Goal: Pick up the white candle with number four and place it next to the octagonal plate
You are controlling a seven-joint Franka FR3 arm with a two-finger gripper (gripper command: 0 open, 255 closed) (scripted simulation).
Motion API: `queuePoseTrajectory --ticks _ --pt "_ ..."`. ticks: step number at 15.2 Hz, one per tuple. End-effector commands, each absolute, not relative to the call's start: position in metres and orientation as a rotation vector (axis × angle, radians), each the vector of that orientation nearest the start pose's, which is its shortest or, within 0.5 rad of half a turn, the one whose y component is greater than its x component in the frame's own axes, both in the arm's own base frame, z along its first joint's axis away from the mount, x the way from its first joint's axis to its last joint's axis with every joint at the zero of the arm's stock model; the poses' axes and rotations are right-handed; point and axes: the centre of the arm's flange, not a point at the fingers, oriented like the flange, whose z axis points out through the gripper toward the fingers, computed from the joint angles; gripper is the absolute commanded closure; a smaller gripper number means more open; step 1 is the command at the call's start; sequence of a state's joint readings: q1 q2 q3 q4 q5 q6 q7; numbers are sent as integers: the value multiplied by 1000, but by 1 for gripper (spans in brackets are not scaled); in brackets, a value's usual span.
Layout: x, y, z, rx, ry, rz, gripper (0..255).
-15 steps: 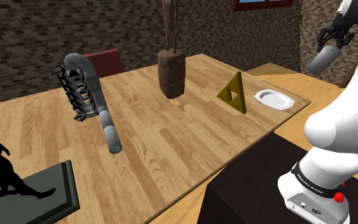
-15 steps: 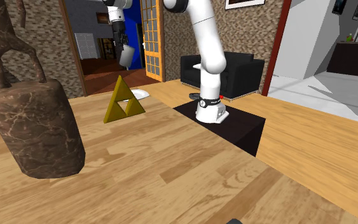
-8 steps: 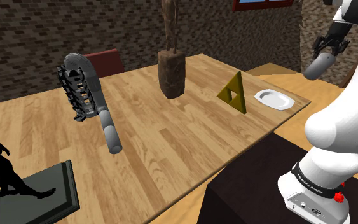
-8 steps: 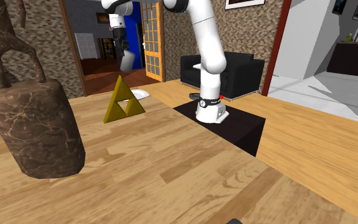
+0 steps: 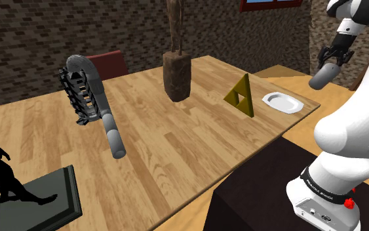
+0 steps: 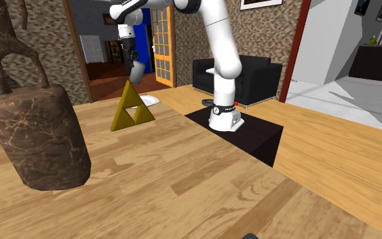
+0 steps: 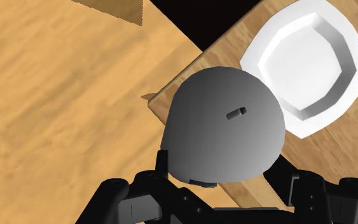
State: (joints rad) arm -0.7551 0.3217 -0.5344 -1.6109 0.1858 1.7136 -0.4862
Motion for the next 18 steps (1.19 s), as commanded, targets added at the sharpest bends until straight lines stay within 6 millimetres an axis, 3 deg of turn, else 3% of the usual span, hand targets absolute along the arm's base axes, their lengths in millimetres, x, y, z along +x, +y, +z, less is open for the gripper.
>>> queuePoseTrajectory --ticks 1,13,18 --pt "222 -586 438 -2736 1217 141 255" --pt "222 -586 373 -2736 1217 141 255" --pt "222 -586 373 -2736 1217 141 255"
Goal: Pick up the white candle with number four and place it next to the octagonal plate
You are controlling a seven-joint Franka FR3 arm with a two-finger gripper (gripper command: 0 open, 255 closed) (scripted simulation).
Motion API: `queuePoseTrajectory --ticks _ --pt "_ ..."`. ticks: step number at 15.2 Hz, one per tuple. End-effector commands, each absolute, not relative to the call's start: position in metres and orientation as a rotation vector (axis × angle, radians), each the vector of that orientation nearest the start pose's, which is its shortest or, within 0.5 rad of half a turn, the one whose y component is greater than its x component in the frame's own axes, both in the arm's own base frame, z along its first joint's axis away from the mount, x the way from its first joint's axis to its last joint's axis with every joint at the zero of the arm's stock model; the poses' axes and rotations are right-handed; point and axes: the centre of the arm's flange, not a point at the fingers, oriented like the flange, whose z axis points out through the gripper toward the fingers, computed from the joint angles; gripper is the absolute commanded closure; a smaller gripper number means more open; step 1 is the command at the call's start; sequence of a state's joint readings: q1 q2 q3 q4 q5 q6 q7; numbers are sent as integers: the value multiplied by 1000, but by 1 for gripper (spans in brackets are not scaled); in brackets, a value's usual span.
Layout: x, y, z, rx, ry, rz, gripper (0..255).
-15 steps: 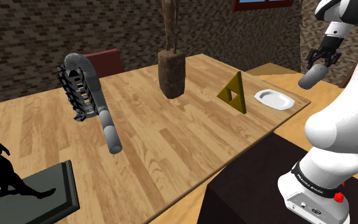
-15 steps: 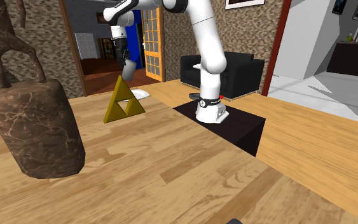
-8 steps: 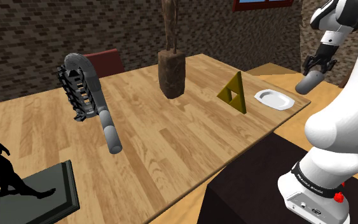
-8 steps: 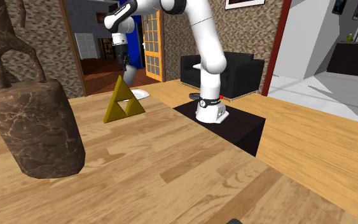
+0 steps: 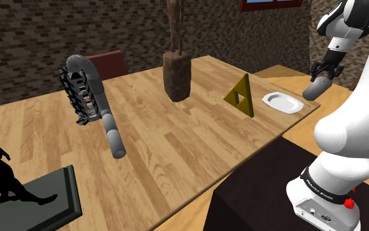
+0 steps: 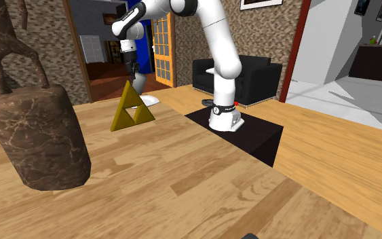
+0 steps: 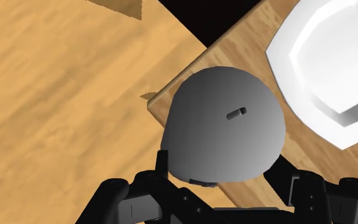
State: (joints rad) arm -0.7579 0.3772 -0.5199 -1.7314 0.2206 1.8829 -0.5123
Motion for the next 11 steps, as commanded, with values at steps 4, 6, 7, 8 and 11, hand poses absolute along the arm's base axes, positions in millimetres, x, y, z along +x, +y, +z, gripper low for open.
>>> queuePoseTrajectory --ticks 4,6,7,8,11 --pt "222 -586 373 -2736 1217 141 0" --pt "222 -586 372 -2735 1217 141 0" --pt "222 -586 372 -2735 1217 141 0" --pt "222 -586 372 -2735 1217 141 0" --pt "223 -591 399 -2736 1217 141 0"
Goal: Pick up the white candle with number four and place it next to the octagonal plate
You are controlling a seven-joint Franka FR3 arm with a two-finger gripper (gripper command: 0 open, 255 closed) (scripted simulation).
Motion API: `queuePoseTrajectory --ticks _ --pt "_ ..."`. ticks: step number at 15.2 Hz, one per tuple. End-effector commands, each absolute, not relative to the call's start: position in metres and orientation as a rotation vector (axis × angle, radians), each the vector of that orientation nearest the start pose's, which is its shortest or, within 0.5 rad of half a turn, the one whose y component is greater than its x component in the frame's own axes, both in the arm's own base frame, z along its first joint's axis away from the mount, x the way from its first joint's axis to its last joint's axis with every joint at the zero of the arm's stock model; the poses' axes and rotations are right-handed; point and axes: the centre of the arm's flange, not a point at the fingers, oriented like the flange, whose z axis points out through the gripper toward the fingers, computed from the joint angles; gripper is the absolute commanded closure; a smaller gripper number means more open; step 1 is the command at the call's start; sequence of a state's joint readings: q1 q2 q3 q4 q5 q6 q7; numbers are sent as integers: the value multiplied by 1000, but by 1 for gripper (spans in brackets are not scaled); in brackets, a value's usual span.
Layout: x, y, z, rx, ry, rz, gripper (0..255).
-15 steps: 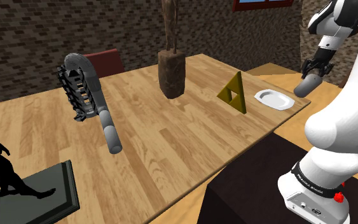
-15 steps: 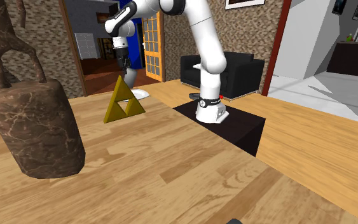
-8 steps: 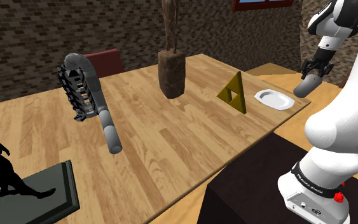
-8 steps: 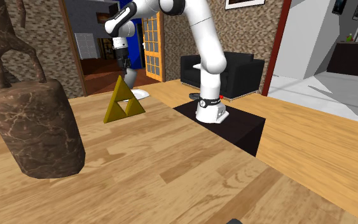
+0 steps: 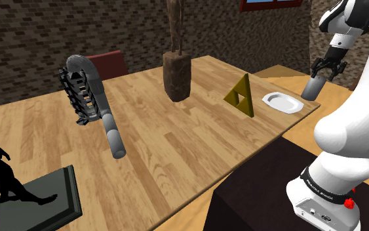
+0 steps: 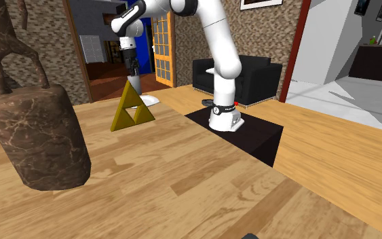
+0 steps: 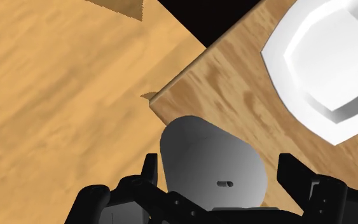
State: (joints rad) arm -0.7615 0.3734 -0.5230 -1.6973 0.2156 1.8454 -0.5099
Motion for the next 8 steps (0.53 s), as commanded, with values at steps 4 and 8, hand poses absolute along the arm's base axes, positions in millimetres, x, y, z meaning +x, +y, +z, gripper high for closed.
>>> queuePoseTrajectory --ticks 4,8 --pt "223 -595 422 -2736 1217 141 0" --pt "223 -595 422 -2736 1217 141 0"
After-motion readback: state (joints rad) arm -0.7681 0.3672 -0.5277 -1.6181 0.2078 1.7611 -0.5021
